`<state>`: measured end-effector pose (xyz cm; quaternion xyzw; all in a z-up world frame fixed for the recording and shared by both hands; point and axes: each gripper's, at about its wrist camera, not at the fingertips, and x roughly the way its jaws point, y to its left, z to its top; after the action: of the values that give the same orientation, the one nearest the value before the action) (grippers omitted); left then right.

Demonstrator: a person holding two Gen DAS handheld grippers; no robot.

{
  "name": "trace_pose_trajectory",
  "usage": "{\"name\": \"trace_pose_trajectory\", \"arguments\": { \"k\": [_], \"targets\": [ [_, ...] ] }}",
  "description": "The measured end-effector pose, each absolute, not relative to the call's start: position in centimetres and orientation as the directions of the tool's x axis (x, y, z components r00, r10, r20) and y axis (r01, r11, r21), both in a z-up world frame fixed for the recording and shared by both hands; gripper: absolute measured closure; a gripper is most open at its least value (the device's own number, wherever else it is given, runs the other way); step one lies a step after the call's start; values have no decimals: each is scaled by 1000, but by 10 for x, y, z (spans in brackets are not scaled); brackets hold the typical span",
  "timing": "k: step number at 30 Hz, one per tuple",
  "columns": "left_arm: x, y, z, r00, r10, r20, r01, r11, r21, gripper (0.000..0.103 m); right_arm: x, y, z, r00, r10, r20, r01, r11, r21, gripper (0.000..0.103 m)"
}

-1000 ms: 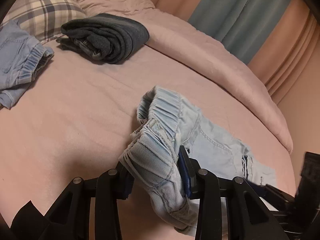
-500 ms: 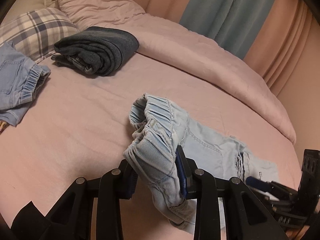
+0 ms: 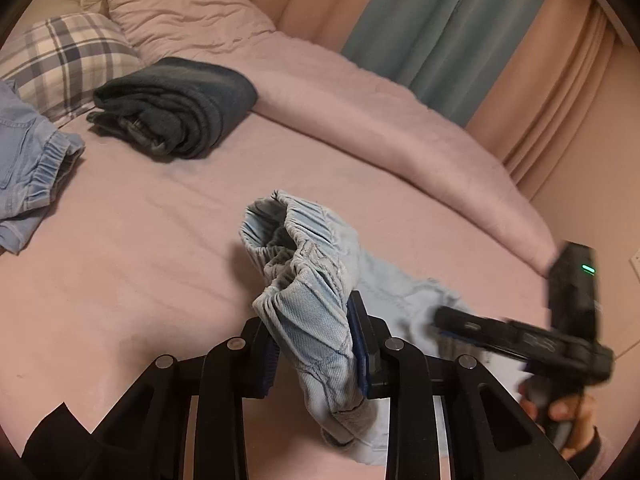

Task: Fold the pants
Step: 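Grasp the elastic waistband with the left tool and lift it, then fold the waistband over the legs with the left tool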

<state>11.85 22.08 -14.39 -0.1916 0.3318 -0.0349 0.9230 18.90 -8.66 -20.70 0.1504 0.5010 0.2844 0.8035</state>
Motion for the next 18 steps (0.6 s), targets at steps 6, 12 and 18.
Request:
{"name": "trace_pose_trajectory", "arguments": {
  "k": [6, 12, 18],
  "targets": [
    [117, 190, -131, 779, -210, -591, 4, 944, -329, 76, 215, -49, -250, 211, 511, -833, -214, 856, 471, 74],
    [112, 145, -119, 779, -248, -577, 97, 955, -280, 76, 205, -71, -246, 202, 618, -759, -198, 785, 587, 70],
    [109, 111, -126, 766, -257, -589, 151, 963, -223, 76, 176, -136, -236, 270, 823, -500, -38, 528, 849, 39]
  ]
}}
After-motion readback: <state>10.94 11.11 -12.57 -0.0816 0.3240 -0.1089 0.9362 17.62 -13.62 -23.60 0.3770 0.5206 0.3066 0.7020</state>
